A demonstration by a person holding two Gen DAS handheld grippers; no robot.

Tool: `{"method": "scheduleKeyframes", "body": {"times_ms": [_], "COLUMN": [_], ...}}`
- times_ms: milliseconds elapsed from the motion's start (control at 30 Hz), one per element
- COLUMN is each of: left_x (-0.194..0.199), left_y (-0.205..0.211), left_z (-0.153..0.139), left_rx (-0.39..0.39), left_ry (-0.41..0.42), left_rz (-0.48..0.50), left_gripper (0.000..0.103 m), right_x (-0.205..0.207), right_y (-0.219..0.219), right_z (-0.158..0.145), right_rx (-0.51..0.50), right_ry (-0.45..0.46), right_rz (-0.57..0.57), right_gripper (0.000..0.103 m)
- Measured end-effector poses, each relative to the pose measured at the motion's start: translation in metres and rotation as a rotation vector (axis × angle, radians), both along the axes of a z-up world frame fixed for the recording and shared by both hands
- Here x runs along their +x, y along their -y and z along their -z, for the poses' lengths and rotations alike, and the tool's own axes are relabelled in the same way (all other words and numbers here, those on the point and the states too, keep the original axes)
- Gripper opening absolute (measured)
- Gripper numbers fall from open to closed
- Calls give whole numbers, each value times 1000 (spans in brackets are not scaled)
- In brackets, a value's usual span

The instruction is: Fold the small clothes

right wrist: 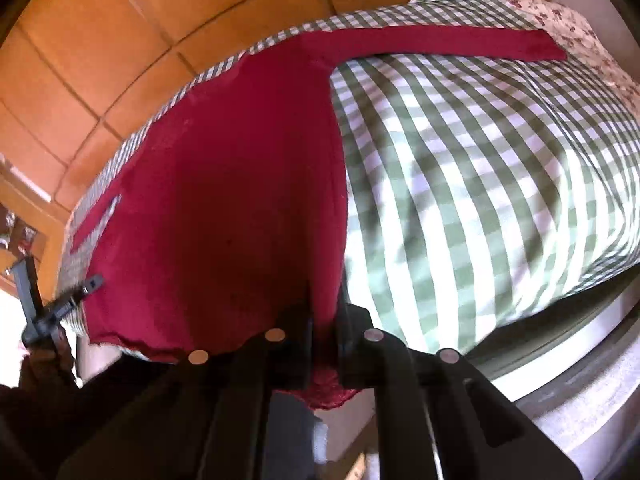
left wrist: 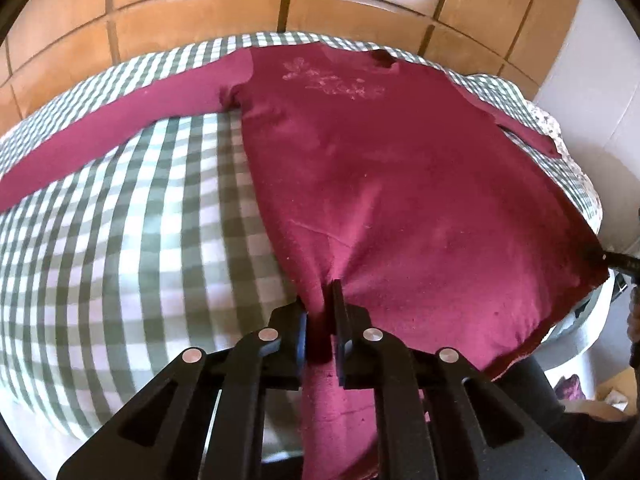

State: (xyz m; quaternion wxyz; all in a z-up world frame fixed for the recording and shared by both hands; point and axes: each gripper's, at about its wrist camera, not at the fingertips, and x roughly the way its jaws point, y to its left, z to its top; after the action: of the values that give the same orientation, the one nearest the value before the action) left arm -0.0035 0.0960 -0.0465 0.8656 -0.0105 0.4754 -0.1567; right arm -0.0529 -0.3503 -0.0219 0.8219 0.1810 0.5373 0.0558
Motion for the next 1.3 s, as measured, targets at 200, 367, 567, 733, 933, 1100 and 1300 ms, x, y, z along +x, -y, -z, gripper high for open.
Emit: {"method": "scheduleKeyframes", "body": {"times_ms": [200,367,567,733,933,1100,1300], "left_x": [-9,5,49,71,76,71,73], "left_y": [-7,-5,44,71,54,61,65], "left_z": [-13,-52,-49,-21,14,17,20], "left_rx": [37,-97,-85,11,24,49,55], "left_ry": [8,133,156,128,99,137,143], "left_rz": [-5,-58,-31,-29,-85,-72,-53], "left_gripper": [15,70,72,72,75,83,92], "right_x": [-2,7,41,44,44,43,44], "right_y": [-3,5,-34,-57,-59,-61,-19], "right_z": [13,-16,-7,31,39,36,17], "right_rx": [-34,-68,36,34,128,181,239], "right_ry": [-54,74,99,45,47,38,53], "right_rz": [19,90,36,2,-76,-67,69], "right_gripper": [19,48,54,60,101,101,50]}}
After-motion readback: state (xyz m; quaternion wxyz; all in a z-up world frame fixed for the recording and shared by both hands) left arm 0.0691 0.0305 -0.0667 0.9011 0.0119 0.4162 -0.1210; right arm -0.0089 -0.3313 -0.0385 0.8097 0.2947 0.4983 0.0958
